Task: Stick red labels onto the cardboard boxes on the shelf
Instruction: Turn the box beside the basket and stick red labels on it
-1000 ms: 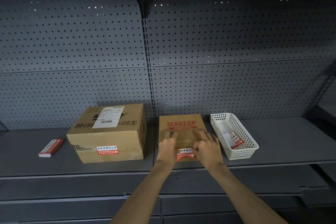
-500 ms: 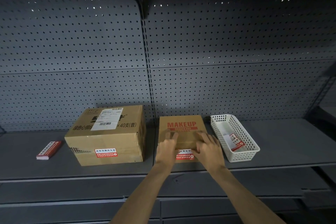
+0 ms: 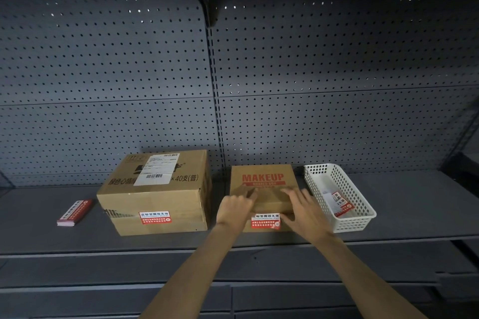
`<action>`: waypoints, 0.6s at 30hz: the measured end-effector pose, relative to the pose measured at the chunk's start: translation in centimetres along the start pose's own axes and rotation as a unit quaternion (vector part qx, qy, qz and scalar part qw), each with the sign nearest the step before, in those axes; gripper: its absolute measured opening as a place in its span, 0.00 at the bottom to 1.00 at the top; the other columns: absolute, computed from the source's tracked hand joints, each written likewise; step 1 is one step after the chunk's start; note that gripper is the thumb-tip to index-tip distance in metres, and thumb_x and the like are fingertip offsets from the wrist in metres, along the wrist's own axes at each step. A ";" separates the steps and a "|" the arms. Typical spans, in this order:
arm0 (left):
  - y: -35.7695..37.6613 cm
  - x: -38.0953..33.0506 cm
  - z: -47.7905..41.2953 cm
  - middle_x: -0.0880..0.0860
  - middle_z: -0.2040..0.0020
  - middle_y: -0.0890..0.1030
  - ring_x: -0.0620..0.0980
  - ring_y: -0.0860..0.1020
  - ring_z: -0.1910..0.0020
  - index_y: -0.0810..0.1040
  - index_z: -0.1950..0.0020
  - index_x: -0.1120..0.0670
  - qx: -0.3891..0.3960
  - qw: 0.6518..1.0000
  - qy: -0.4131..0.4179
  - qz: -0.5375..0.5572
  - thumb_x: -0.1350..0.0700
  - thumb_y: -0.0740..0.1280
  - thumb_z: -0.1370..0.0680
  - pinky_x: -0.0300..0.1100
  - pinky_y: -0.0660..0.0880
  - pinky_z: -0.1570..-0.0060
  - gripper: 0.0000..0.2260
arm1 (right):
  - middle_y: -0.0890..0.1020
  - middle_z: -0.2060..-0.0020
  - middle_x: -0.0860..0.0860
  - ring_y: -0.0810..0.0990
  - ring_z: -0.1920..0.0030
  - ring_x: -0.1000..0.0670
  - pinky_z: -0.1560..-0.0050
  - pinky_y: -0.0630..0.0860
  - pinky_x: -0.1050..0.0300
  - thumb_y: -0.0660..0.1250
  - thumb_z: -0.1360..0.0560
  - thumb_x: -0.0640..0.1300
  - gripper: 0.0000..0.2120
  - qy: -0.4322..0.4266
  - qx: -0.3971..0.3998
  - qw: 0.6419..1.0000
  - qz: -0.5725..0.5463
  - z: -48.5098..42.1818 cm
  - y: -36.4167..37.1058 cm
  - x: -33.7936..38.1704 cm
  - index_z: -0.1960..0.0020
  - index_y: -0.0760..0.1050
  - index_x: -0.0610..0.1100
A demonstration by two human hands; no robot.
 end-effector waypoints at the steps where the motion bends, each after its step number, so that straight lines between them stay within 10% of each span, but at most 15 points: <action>1: -0.6 -0.3 0.0 0.55 0.33 0.74 0.54 0.83 0.57 0.57 0.22 0.51 -0.005 1.000 0.002 -0.006 0.45 0.71 0.23 0.46 0.75 0.62 0.35 | 0.73 0.34 0.54 0.71 0.35 0.50 0.36 0.73 0.52 0.71 0.29 0.62 0.37 -0.008 -0.003 1.000 0.011 0.0 0.0 0.3 0.25 0.62 0.50; 9: -1.0 -2.0 -0.8 0.55 0.40 0.79 0.58 0.73 0.39 0.76 0.38 0.54 -0.071 0.997 0.016 -0.029 0.41 0.76 0.31 0.56 0.71 0.39 0.27 | 0.68 0.25 0.52 0.64 0.23 0.50 0.30 0.72 0.50 0.75 0.32 0.61 0.35 0.026 -0.029 0.999 -0.025 -0.6 1.4 0.5 0.30 0.71 0.48; 18: 0.7 -0.2 -0.6 0.54 0.24 0.69 0.54 0.65 0.24 0.68 0.25 0.54 -0.080 0.985 0.086 0.126 0.42 0.70 0.26 0.51 0.60 0.24 0.33 | 0.61 0.22 0.58 0.53 0.21 0.59 0.25 0.66 0.48 0.76 0.29 0.51 0.37 -0.036 0.030 0.994 -0.094 -0.8 1.5 -1.0 0.24 0.65 0.49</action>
Point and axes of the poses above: each hand's wrist, its own z-axis away from the middle knuckle, its own y-axis out of the palm, x = y × z, the point moved 9 cm from there along -z, towards the middle knuckle
